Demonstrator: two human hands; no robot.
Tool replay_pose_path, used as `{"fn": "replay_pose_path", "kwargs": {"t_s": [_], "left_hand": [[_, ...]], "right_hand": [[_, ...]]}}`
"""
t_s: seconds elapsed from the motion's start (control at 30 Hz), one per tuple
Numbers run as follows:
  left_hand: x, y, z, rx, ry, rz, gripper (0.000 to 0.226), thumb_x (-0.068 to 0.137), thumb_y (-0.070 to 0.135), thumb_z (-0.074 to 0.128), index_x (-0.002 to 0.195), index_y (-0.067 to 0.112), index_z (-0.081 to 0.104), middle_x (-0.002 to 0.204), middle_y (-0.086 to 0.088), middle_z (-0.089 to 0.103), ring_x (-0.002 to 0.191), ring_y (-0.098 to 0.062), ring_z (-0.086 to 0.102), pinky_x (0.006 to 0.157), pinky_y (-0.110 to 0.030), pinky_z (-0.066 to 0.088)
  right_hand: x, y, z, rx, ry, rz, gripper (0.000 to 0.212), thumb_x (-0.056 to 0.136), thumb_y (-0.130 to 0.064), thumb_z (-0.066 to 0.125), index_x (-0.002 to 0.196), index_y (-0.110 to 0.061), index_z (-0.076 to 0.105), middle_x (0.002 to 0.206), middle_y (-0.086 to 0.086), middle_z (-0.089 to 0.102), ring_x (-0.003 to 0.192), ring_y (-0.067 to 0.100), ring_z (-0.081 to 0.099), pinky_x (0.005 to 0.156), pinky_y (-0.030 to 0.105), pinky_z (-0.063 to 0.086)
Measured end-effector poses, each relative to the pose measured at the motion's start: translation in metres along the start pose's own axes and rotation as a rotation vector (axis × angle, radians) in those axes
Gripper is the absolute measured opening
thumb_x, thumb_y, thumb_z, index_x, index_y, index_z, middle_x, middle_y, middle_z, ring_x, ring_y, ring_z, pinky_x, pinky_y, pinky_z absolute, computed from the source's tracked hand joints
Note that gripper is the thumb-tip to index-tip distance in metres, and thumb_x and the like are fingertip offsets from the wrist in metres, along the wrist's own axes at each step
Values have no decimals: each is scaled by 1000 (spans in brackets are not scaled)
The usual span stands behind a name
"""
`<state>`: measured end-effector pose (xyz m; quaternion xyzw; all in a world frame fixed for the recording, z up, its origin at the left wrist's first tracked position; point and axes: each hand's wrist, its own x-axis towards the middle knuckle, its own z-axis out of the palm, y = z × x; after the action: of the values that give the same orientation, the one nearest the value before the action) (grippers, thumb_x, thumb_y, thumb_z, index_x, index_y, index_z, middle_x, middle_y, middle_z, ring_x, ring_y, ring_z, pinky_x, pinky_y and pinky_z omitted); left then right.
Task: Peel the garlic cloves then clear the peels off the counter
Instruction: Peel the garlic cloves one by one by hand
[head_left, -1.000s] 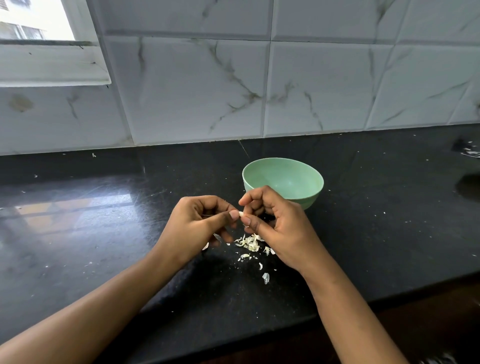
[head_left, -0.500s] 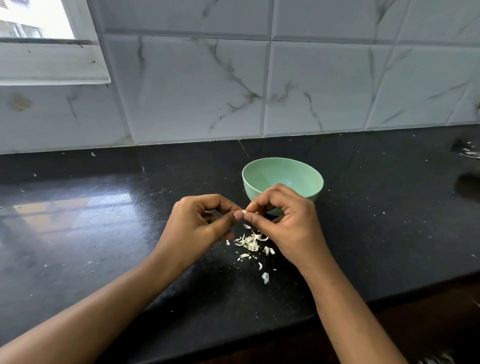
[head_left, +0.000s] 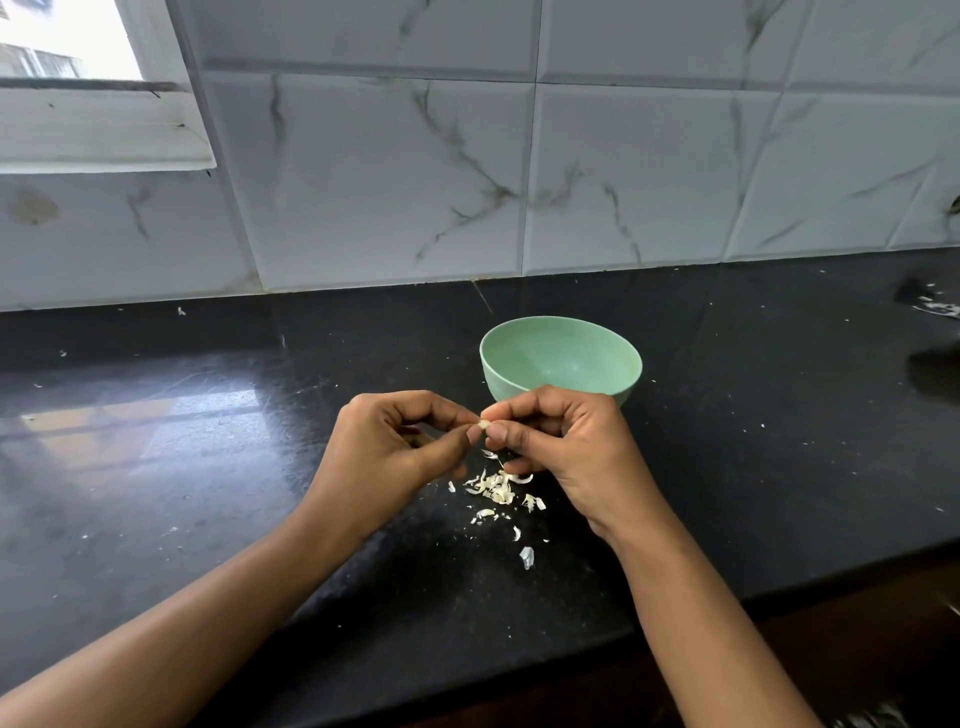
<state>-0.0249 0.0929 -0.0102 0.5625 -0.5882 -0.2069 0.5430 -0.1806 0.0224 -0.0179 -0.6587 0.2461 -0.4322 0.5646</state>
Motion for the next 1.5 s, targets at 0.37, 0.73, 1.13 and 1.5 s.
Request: {"fn": "replay_pose_path", "kwargs": {"t_s": [0.37,0.73,1.13,1.5], "left_hand": [[3,-4,0,-184,-112,-235,10,82,13,67,75,8,72,69,-6,71,53,-17,66,49,-23,51],[6,-3,4,-345,-108,-409,6,82,3,66,77,4,70,66,-8,69,44,-13,60,39,-19,48],[6,-2,2,-351,-89,-372,19,87,1,59,72,7,69,66,-8,67,44,-15,59,40,-21,48],[6,-3,3,-392,-122,-369,12,69,19,69,74,9,72,68,-7,68,45,-13,59,41,-20,49]], "right_hand": [[2,3,2,-174,-44,-100,24,80,0,71,85,-23,74,83,-5,68,75,14,68,58,20,53],[1,4,3,-280,0,-168,32,74,0,77,86,-28,69,75,-3,69,69,8,66,64,21,55],[0,1,3,-242,4,-181,35,74,2,76,88,-22,55,73,-2,69,69,4,68,62,15,50],[-1,1,5,-436,54,-329,39,76,-8,77,89,-35,53,80,-8,65,76,10,65,60,25,55]]}}
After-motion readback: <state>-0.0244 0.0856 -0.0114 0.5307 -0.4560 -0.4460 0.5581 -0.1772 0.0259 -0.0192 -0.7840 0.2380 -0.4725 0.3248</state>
